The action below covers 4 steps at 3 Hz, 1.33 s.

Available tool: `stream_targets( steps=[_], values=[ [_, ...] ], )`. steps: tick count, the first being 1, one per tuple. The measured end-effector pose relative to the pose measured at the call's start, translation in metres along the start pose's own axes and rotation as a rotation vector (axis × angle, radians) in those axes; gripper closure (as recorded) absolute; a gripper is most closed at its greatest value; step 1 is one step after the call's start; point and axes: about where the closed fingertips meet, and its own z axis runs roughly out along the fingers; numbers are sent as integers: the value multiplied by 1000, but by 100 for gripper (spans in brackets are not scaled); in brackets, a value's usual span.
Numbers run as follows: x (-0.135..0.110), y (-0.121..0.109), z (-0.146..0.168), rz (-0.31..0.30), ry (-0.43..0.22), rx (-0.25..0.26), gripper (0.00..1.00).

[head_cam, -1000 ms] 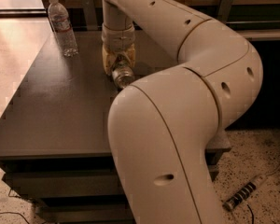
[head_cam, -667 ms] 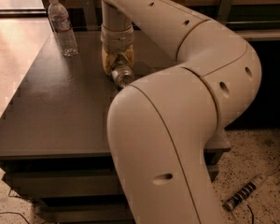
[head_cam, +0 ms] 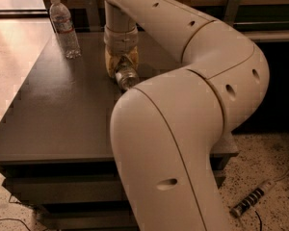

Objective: Place 7up can upright

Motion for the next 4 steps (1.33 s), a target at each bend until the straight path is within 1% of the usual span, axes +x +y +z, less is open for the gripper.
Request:
stream_targets(
  steps=[1, 2, 3, 4],
  values=[
    [4, -11, -25, -15, -81, 14, 100],
    [16, -28, -66, -21, -201, 44, 100],
    [30, -43, -97, -33, -306, 52, 100],
    [44, -54, -121, -115, -449, 17, 100]
  ],
)
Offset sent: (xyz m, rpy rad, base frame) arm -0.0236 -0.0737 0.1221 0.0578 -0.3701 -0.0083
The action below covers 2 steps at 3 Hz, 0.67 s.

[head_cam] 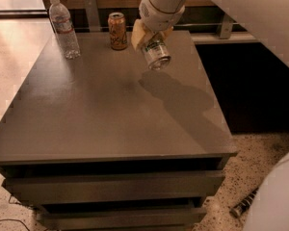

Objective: Place 7up can upright

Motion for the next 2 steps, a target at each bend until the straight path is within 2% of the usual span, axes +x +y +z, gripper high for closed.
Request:
stream_targets(
  steps=[2],
  values=[
    [-25, -9, -38, -140, -323, -136, 100]
  ],
)
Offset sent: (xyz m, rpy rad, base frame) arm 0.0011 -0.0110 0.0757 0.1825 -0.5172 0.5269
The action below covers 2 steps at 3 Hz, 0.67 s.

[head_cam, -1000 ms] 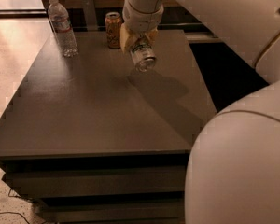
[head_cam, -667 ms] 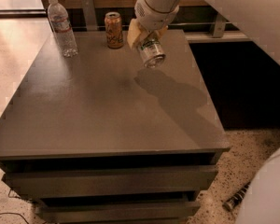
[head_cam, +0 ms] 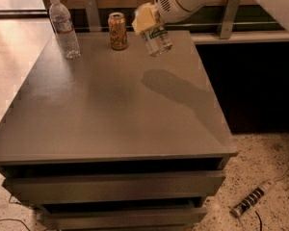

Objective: Place 7up can upright

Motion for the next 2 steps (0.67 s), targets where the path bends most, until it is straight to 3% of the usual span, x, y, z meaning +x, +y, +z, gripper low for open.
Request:
stream_targets(
  steps=[1, 2],
  values=[
    [-17, 9, -13, -120, -143, -97, 100],
    [-25, 22, -17, -227, -209, -175, 100]
  ],
)
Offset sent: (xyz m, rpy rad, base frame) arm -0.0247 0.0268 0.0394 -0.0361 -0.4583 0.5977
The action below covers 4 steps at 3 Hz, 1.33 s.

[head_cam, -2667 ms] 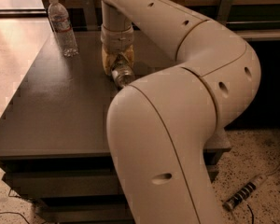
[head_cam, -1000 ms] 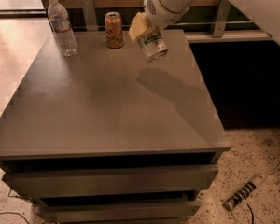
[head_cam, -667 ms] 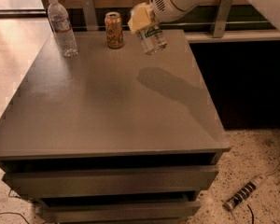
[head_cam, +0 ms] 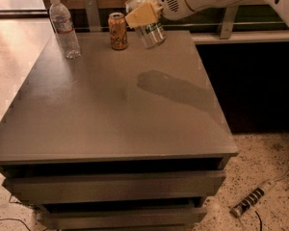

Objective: Place 7up can upright

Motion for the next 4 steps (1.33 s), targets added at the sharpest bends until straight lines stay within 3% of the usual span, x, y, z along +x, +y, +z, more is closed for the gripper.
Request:
stream_targets(
  steps=[1, 2, 3, 4],
  values=[
    [-3, 4, 2, -93, -6, -9, 100],
    [-3, 4, 2, -93, -6, -9, 100],
    [-4, 4, 12, -116, -81, -19, 100],
    [-9, 4, 33, -154, -237, -68, 100]
  ],
)
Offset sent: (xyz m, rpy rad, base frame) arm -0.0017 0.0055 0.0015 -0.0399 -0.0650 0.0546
